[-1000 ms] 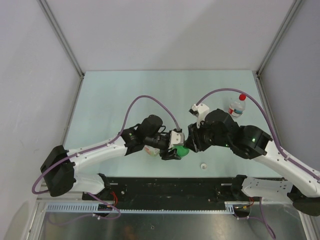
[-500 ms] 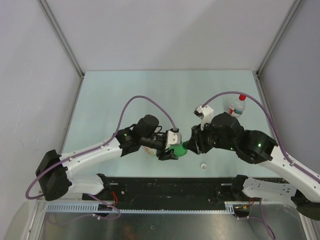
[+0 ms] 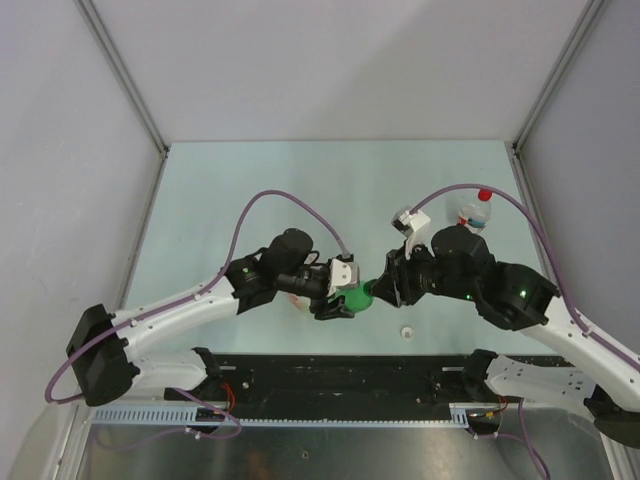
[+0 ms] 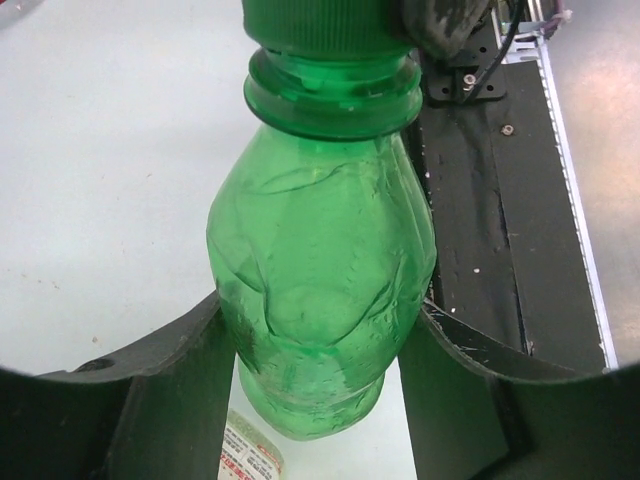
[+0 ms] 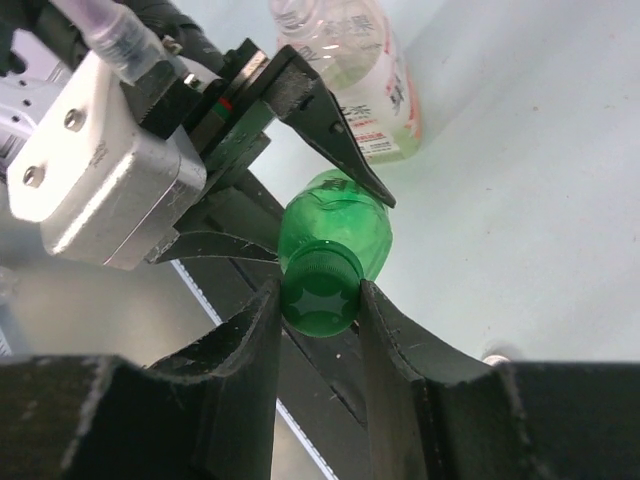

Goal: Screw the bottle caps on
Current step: Screw the bottle cap onto the plastic bottle.

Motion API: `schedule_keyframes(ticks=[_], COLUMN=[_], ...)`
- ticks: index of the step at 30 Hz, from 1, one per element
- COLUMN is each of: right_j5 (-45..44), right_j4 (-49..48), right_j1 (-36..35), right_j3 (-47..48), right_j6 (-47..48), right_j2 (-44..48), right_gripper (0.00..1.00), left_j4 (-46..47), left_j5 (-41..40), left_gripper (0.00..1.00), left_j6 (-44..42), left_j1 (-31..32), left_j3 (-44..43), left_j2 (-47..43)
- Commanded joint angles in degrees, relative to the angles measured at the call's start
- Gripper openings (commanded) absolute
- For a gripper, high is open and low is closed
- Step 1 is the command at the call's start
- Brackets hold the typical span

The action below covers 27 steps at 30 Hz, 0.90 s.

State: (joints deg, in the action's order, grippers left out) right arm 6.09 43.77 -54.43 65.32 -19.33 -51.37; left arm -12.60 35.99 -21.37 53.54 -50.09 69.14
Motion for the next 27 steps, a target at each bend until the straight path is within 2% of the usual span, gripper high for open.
schedule_keyframes(ticks=[1, 5, 9, 14, 20, 27], right_j5=[-1.31, -4.53, -2.22, -1.46, -4.38, -6.91], right_j4=[3.71, 3.78, -0.87, 0.61, 2.92, 1.18], right_j1=[0.88, 0.67, 0.94, 1.85, 1.36, 1.22], right_j3=[-0.91, -0.84, -0.82, -0.89, -1.43, -1.43], right_j6=[-3.9, -4.65, -3.28, -5.13, -10.33, -17.0], right_j2=[-3.51, -4.04, -2.38, -3.12, -5.41, -6.39], right_gripper=[0.23, 0.25, 0.26, 0.26, 0.26, 0.3], left_j4=[12.12, 12.24, 12.28, 12.27, 14.69, 18.9], left_j5=[-1.09, -3.47, -2.25, -3.61, -10.46, -16.03], left_gripper=[0.0, 0.0, 0.0, 0.0, 0.0, 0.0], left_j6=[2.69, 2.91, 3.12, 3.12, 3.07, 3.88], left_j1=[0.51, 0.52, 0.56, 0.53, 0.6, 0.69], left_j3=[-3.83, -4.23, -4.25, -4.09, -3.66, -1.91], left_j2=[-0.47, 1.38, 2.29, 1.41, 0.03, -0.85])
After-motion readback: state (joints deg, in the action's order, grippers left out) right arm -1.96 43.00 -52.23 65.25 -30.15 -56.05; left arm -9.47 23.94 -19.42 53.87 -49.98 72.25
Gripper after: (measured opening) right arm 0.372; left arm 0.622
